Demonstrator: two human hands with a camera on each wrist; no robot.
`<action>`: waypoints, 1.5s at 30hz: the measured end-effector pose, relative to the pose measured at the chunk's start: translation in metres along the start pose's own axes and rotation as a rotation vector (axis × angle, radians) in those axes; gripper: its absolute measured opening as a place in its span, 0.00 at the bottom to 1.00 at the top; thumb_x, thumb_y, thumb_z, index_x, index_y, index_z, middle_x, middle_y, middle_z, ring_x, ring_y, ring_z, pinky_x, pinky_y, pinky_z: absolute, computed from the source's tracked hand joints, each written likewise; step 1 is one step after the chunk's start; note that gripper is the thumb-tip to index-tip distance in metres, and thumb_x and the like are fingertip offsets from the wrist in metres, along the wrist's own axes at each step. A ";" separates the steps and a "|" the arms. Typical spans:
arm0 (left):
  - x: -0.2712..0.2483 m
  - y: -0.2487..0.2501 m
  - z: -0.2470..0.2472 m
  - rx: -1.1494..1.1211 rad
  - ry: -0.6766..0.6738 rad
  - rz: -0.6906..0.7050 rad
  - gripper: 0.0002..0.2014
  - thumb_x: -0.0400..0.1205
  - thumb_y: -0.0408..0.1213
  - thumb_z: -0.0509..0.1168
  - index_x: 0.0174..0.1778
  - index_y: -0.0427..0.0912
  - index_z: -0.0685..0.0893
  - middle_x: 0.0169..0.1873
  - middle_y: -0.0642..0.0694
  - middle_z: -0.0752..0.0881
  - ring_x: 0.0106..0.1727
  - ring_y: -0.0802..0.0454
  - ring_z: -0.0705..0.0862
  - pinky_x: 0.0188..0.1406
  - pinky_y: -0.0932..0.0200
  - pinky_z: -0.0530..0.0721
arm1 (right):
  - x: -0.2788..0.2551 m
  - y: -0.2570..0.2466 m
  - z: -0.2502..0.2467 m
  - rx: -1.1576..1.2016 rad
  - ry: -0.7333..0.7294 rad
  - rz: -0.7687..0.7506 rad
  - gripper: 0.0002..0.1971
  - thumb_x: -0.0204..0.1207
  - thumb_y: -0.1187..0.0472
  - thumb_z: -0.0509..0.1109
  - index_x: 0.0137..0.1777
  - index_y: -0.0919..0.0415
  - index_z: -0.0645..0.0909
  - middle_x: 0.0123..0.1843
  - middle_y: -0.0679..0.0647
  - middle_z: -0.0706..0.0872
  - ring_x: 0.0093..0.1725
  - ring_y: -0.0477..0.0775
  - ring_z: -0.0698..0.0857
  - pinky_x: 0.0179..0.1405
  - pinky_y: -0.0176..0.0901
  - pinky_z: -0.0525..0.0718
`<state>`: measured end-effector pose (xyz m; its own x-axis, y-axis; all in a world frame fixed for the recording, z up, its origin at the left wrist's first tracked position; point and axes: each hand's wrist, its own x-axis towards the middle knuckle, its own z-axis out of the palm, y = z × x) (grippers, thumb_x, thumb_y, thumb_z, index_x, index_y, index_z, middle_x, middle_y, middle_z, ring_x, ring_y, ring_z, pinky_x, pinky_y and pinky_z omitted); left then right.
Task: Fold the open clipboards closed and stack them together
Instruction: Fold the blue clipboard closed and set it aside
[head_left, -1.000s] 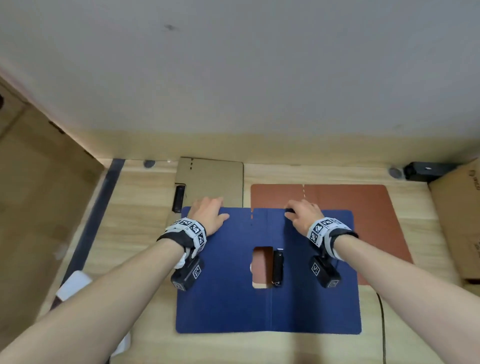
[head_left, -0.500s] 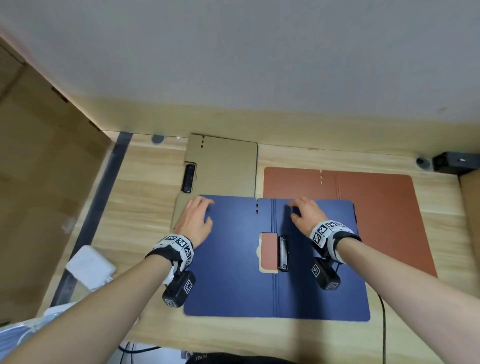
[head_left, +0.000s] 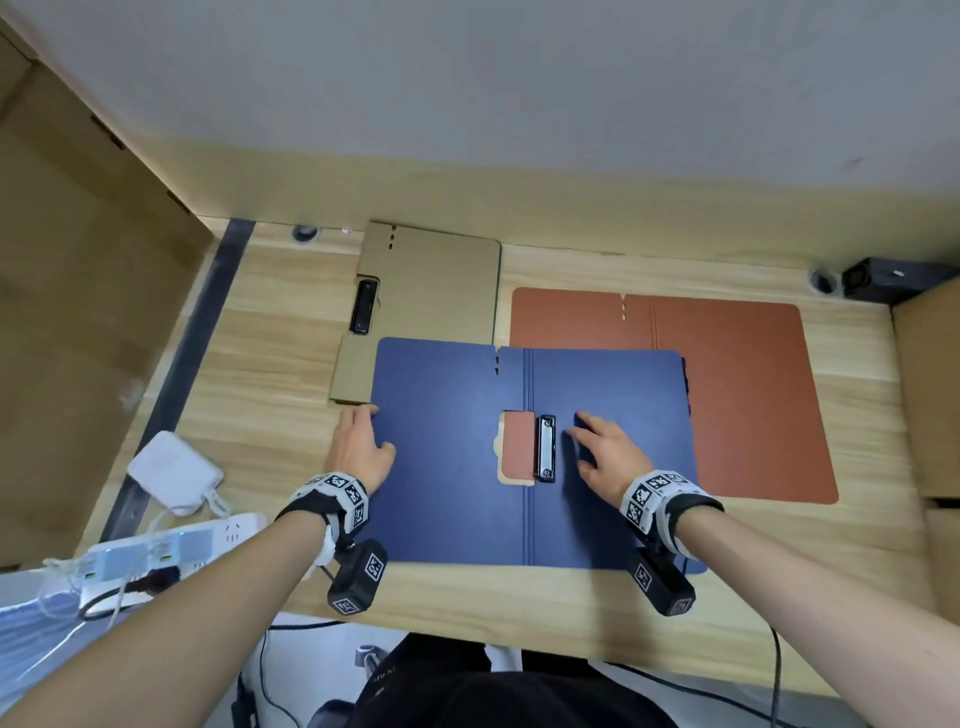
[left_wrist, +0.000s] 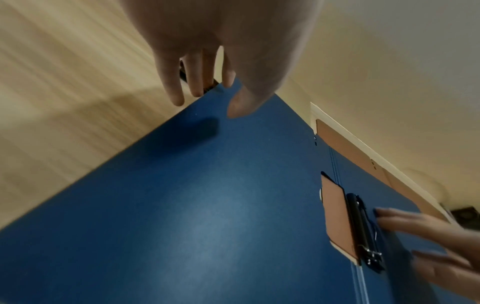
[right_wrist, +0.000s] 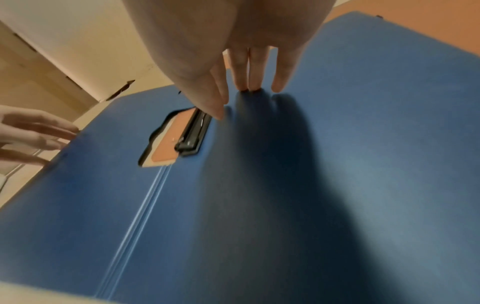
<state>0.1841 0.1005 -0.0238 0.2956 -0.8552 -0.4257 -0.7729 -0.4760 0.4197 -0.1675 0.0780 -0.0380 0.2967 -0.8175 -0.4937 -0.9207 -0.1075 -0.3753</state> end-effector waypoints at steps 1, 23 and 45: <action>-0.003 0.000 0.003 -0.041 0.000 -0.045 0.29 0.77 0.31 0.67 0.76 0.37 0.70 0.74 0.39 0.72 0.71 0.40 0.77 0.69 0.50 0.75 | -0.003 0.001 0.006 -0.014 -0.005 -0.010 0.29 0.77 0.62 0.64 0.80 0.54 0.67 0.86 0.51 0.57 0.83 0.57 0.60 0.76 0.53 0.71; -0.028 0.092 -0.101 -0.255 -0.032 0.182 0.09 0.76 0.36 0.61 0.46 0.52 0.83 0.39 0.51 0.91 0.43 0.51 0.90 0.48 0.49 0.89 | 0.001 -0.018 -0.035 0.179 -0.034 0.027 0.28 0.81 0.53 0.62 0.80 0.57 0.66 0.82 0.56 0.66 0.81 0.60 0.66 0.78 0.51 0.65; -0.063 0.218 0.028 0.066 -0.387 0.499 0.10 0.79 0.38 0.59 0.43 0.57 0.83 0.43 0.55 0.89 0.45 0.53 0.87 0.51 0.51 0.86 | -0.087 0.085 -0.072 0.729 0.295 0.315 0.20 0.86 0.51 0.55 0.55 0.64 0.84 0.51 0.62 0.89 0.54 0.67 0.86 0.56 0.53 0.79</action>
<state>-0.0185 0.0568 0.0722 -0.3237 -0.8289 -0.4561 -0.8021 -0.0152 0.5970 -0.2899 0.0989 0.0299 -0.1179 -0.8731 -0.4731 -0.5249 0.4592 -0.7167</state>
